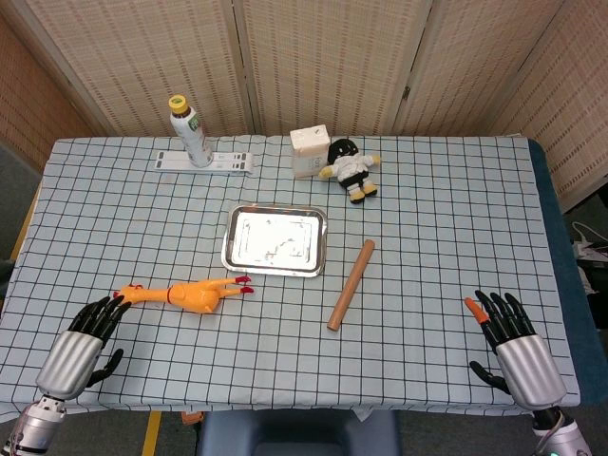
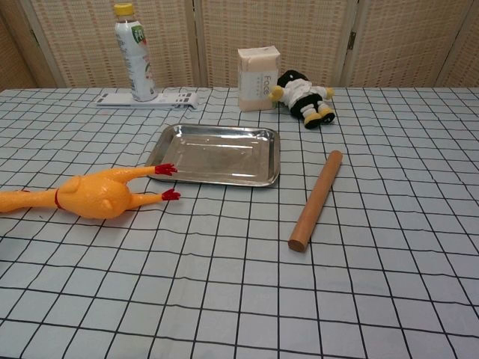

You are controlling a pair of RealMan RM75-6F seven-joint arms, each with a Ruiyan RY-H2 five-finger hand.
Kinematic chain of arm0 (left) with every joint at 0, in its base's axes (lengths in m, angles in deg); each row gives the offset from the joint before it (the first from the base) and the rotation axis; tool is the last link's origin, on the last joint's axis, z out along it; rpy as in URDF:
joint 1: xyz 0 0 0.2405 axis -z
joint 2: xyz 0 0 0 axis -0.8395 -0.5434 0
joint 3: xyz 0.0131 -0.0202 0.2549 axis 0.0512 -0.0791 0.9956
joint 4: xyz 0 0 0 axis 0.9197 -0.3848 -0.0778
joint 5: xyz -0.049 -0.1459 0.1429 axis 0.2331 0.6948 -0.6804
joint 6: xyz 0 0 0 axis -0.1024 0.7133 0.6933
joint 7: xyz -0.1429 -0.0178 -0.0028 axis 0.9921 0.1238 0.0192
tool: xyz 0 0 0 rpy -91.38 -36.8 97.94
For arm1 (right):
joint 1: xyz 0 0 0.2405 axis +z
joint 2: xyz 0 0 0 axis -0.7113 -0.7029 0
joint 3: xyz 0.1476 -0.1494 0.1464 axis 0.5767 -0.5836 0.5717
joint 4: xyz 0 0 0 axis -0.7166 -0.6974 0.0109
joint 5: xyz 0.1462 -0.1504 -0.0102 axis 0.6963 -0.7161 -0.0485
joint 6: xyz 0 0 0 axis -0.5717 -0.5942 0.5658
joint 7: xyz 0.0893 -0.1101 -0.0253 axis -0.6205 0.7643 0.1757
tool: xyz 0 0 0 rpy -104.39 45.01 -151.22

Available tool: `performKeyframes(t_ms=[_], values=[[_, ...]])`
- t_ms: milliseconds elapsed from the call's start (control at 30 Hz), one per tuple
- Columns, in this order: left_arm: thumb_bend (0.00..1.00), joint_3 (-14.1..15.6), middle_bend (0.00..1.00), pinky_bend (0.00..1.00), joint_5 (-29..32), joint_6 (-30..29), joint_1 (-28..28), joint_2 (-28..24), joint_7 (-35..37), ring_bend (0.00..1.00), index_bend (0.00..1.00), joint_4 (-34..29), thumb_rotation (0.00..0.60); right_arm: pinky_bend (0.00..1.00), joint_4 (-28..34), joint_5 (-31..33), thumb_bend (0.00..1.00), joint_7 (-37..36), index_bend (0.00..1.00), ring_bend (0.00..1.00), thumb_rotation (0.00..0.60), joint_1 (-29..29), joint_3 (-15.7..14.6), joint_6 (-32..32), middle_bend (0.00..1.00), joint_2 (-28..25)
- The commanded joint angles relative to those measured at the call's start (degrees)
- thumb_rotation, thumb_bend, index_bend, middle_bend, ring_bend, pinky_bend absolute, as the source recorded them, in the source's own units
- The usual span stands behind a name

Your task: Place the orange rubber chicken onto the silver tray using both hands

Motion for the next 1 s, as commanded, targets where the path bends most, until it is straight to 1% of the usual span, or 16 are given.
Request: performKeyframes(t_ms=[33, 133, 267, 367, 500, 600, 667, 800, 1000], values=[[0.43, 0.2, 0.01, 0.13, -0.4, 0.1, 0.1, 0.1, 0.2, 0.04, 0.00, 0.1, 0.600, 0.00, 0.1, 0.3, 0.10, 0.3, 0.00, 0.00, 0.600, 0.1, 0.2, 0.2, 0.00, 0.1], [0.43, 0.2, 0.01, 0.14, -1.0, 0.5, 0.6, 1.0, 1.2, 0.04, 0.00, 0.6, 0.600, 0.00, 0.1, 0.8, 0.10, 0.5, 0.00, 0.00, 0.600, 0.2, 0.4, 0.5, 0.00, 0.1], [0.42, -0.6, 0.03, 0.19, -0.8, 2.8, 2.5, 3.3, 3.3, 0.04, 0.00, 1.6, 0.600, 0.00, 0.2, 2.6, 0.10, 0.9, 0.00, 0.00, 0.600, 0.7, 1.2, 1.7, 0.00, 0.6], [0.42, -2.5, 0.03, 0.21, 1.8, 6.9, 4.8, 4.4, 0.4, 0.04, 0.00, 0.6, 0.600, 0.00, -0.1, 4.8, 0.10, 3.0, 0.00, 0.00, 0.600, 1.2, 2.3, 3.1, 0.00, 1.7], [0.41, -5.1, 0.03, 0.19, 5.7, 13.3, 8.7, 5.0, -2.3, 0.04, 0.00, -1.1, 0.600, 0.00, 0.1, 6.6, 0.10, 4.6, 0.00, 0.00, 0.600, 2.1, 2.8, 5.6, 0.00, 2.8], [0.41, -6.6, 0.03, 0.18, 8.1, 17.1, 11.2, 5.4, -2.8, 0.04, 0.00, -0.9, 0.600, 0.00, 0.2, 7.5, 0.10, 5.5, 0.00, 0.00, 0.600, 2.6, 2.8, 7.0, 0.00, 3.2], [0.40, -7.4, 0.02, 0.16, 9.5, 19.6, 12.9, 6.0, -2.9, 0.03, 0.00, 0.1, 0.600, 0.00, 0.3, 8.0, 0.10, 6.1, 0.00, 0.00, 0.600, 3.0, 2.8, 7.9, 0.00, 3.5], [0.40, -8.1, 0.02, 0.12, 11.2, 23.4, 15.5, 7.3, -3.3, 0.03, 0.00, 2.9, 0.600, 0.00, 0.4, 9.0, 0.10, 7.2, 0.00, 0.00, 0.600, 3.4, 2.9, 9.0, 0.00, 3.9], [0.40, -8.4, 0.02, 0.11, 13.4, 27.9, 18.4, 9.8, -1.6, 0.03, 0.00, 8.3, 0.600, 0.00, 0.3, 9.9, 0.10, 8.6, 0.00, 0.00, 0.600, 3.6, 2.9, 9.6, 0.00, 4.6]])
